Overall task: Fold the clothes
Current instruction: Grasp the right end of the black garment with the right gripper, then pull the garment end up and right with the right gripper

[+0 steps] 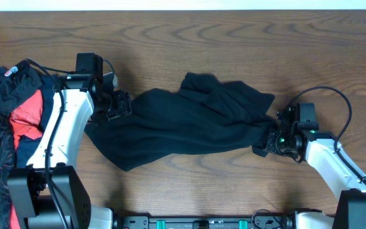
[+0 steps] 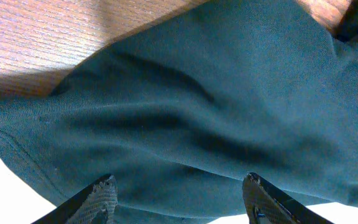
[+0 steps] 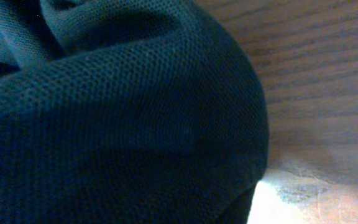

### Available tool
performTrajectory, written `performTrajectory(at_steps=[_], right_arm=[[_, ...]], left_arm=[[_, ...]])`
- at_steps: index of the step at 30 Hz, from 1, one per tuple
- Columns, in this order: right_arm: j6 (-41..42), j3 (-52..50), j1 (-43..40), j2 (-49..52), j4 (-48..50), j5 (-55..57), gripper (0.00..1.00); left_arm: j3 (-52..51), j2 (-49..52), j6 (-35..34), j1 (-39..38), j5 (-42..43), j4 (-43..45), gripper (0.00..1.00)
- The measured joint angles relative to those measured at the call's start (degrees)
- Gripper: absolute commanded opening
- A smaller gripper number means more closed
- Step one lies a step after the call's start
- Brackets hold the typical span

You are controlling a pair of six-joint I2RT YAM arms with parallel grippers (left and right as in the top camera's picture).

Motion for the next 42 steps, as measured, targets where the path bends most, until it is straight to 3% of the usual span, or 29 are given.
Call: performTrajectory(at_steps=[15, 25, 29, 31, 35, 42], right_arm=[[-4.26, 25.16, 0.0, 0.0, -14.95, 2.45, 0.01], [-7.56, 38.93, 0.0, 0.0, -16.72, 11.02, 0.01], [-8.63, 43.87, 0.0, 0.0, -16.68, 13.57, 0.01], [-9.05, 45.46, 0.0, -0.02, -16.65, 14.45, 0.01], [-9.46, 46.03, 0.0, 0.02, -17.66, 15.37, 0.01], [-9.53, 46.05, 0.0, 2.73, -20.41, 15.91, 0.01]], left_arm=[[0.0, 0.0, 0.0, 0.0, 0.22, 0.02, 0.67], [0.0, 0.0, 0.0, 0.0, 2.58, -0.09, 0.66], [0.0, 0.0, 0.0, -0.04, 2.82, -1.38, 0.52], [0.0, 0.0, 0.15, -0.31, 2.97, -2.12, 0.51], [0.0, 0.0, 0.37, -2.16, 2.99, -4.22, 0.58], [-1.33, 0.0, 0.2, -10.54, 3.26, -5.7, 0.61]])
